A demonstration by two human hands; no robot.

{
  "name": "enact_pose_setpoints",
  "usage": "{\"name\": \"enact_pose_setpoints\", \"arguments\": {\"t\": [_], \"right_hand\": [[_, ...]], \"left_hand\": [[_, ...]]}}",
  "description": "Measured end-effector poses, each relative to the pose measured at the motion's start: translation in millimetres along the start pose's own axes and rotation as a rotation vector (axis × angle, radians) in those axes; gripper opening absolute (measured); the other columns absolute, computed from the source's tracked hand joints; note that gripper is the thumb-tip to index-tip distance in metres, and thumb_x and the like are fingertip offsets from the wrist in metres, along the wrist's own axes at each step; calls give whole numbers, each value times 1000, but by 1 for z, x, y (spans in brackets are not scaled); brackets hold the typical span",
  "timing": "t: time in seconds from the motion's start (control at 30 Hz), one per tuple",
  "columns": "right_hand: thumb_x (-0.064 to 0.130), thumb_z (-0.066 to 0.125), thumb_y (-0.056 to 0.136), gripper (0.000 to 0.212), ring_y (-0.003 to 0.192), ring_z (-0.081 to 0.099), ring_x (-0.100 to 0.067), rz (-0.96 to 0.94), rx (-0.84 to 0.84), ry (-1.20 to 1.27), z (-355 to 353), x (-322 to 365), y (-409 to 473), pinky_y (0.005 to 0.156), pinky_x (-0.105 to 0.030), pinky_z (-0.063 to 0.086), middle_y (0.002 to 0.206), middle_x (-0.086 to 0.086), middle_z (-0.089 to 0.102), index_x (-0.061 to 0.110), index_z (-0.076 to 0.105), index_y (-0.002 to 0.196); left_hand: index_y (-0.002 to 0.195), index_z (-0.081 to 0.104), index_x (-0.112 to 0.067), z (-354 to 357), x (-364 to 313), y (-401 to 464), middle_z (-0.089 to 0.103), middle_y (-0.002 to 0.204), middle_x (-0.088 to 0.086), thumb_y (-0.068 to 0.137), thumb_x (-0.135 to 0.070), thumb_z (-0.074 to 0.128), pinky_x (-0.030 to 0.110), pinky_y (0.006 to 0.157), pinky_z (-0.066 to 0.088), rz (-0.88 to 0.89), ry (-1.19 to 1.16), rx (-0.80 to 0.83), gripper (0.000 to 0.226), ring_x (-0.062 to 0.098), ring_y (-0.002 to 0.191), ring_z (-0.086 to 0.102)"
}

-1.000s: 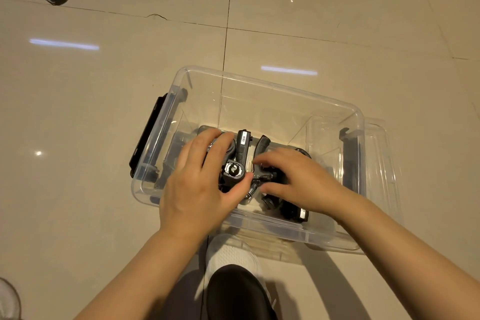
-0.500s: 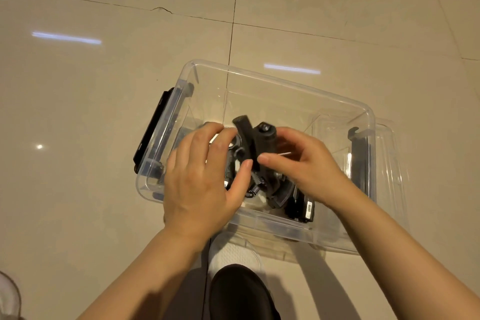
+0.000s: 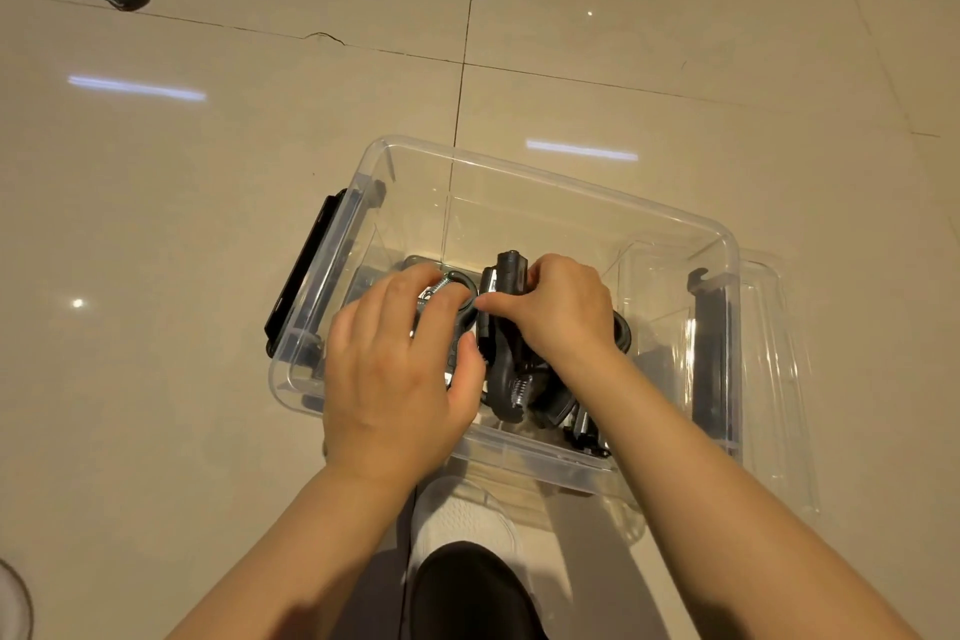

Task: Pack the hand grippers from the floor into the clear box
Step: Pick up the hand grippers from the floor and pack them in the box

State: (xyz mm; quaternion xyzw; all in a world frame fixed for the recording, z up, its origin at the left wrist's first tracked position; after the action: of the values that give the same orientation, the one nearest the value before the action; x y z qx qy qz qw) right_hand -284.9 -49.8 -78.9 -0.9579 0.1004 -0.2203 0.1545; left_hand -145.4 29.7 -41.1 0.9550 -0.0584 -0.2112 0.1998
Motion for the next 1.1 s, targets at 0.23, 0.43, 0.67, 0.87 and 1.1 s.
{"name": "enact_pose_setpoints", "arguments": {"t": [0.23,0.43,0.67,0.87,1.1], "right_hand": [[33,68,82,40,87,60,-28,-168,-53,-147,14,-2,7,67,-33,42,97,-5,62,13,48,111],[32,70,79,71,119,41,-29,-450,185,-411,12,-21,8,93,-40,39,134,-6,39,25,33,139],[29,77,73,97,142,8,-33,-467,278,-440,32,-32,7,113,-49,22,156,-6,3,33,14,147],[18,73,74,92,141,15,-33,-492,226,-479,31,-30,12,113,-51,19,155,-10,8,31,16,145],[18,75,71,92,122,35,-30,-539,194,-496,22,-33,8,102,-35,36,144,-11,23,23,20,144]], "left_hand": [[104,64,-11,0,0,1,60,111,8,81,-24,57,37,82,36,-5,28,9,28,26,100,56],[104,64,-11,0,0,1,59,112,8,81,-26,56,38,83,35,-15,43,23,28,26,101,56],[103,65,-11,2,0,1,61,109,7,80,-24,56,39,82,37,-17,73,45,28,27,101,57],[97,66,-12,2,0,3,65,103,3,80,-23,54,36,85,36,3,75,73,24,23,106,56],[101,67,-12,2,1,3,66,108,1,79,-22,55,38,92,35,-11,72,107,28,23,113,55]]}}
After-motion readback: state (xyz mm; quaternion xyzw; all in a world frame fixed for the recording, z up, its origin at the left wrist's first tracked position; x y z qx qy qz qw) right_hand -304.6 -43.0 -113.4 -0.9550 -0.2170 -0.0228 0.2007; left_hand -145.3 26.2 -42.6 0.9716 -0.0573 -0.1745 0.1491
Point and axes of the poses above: each hand's wrist, its own y-axis towards the middle knuckle, its own z-axis out of the palm, x = y × z, the point moved 3 cm from there along y, towards the middle knuckle
